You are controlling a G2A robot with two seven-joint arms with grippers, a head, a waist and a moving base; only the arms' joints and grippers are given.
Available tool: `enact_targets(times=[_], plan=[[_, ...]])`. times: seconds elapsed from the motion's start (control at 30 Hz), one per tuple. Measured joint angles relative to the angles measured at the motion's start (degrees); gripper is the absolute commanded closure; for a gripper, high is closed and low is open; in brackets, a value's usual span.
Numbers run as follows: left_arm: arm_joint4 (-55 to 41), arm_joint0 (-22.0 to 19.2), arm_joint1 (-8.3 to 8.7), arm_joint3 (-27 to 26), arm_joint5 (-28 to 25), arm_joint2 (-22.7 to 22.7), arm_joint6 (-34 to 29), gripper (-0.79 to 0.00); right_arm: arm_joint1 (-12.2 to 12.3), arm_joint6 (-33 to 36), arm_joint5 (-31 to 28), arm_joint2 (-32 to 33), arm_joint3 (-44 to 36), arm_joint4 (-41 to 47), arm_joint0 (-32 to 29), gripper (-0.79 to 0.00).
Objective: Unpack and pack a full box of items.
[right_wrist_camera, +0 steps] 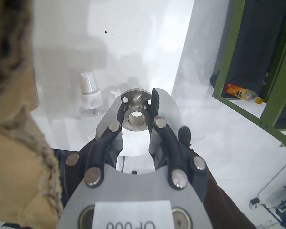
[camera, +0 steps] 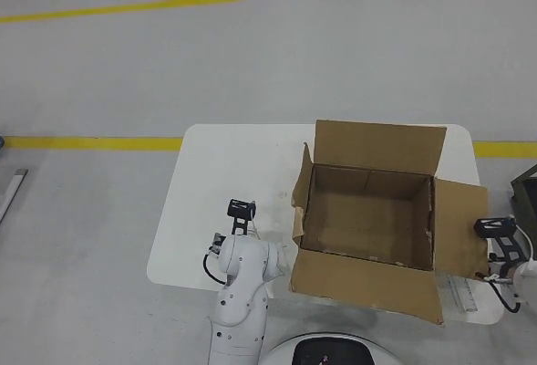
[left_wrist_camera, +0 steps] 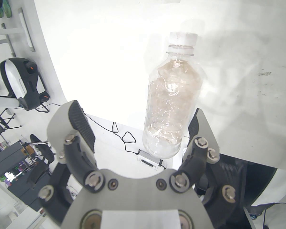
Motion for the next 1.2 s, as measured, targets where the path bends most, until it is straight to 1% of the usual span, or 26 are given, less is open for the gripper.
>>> enact_targets(times=[1.03,1.07,1.13,1.2], plan=[[0.0,0.0,0.0,0.0,0.0,0.0,0.0,-0.785,0.7,-0.9,0.9,-4.1,3.6,-3.2,1.5,0.0],[0.0,0.0,0.0,0.0,0.0,0.0,0.0,-0.785,0.7,-0.9,0.9,-4.2,3.7,-3.2,1.5,-0.028],[0.0,0.0,0.0,0.0,0.0,0.0,0.0,-0.785,0.8,-0.9,0.9,-4.3,3.9,-3.2,1.6,-0.154],[0.0,0.0,0.0,0.0,0.0,0.0,0.0,-0.785,0.8,-0.7,0.8,-4.6,4.0,-3.2,1.8,-0.188]])
